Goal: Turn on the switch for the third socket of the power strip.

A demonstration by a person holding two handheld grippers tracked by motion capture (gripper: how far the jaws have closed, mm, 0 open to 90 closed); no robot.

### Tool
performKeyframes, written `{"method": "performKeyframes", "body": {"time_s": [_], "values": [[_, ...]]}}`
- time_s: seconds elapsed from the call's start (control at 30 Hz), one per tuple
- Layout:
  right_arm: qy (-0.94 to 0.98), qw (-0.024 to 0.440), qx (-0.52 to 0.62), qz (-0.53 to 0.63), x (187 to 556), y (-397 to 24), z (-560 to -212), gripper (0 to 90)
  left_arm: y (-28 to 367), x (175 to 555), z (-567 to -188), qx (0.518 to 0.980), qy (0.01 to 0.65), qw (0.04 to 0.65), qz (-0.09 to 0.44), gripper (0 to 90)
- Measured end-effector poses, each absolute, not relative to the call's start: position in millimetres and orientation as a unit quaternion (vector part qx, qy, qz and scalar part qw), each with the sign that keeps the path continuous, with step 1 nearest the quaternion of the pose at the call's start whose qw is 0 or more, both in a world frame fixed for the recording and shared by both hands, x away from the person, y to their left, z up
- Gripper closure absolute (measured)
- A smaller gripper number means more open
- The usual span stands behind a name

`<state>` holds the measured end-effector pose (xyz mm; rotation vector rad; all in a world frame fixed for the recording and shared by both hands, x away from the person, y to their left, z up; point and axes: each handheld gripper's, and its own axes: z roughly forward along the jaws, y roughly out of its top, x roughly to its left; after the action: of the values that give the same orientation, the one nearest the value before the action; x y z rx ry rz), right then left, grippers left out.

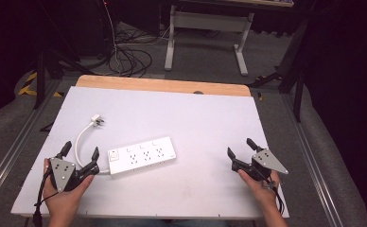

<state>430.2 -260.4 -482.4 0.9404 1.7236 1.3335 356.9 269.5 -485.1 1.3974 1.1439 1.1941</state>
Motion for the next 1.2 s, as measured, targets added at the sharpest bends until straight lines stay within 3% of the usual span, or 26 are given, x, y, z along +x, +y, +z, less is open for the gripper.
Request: {"method": "performKeyframes", "body": {"time_s": [0.3, 0.47, 0.8, 1.2], "values": [[0.673, 0.377, 0.368, 0.52, 429.9, -260.1, -482.5, 13.9, 268.7, 357.6, -485.1, 0.57, 0.463, 0.469, 0.491, 20.9], [0.675, 0.378, 0.366, 0.518, 429.7, -259.4, -482.9, 11.8, 268.3, 357.4, -484.6, 0.572, 0.461, 0.47, 0.49, 27.5], [0.68, 0.377, 0.359, 0.516, 429.7, -257.8, -483.5, 14.2, 267.7, 354.6, -482.6, 0.581, 0.44, 0.483, 0.485, 65.7], [0.68, 0.379, 0.357, 0.516, 429.4, -257.8, -483.2, 14.5, 271.1, 352.6, -480.5, 0.582, 0.432, 0.484, 0.49, 87.3]]}}
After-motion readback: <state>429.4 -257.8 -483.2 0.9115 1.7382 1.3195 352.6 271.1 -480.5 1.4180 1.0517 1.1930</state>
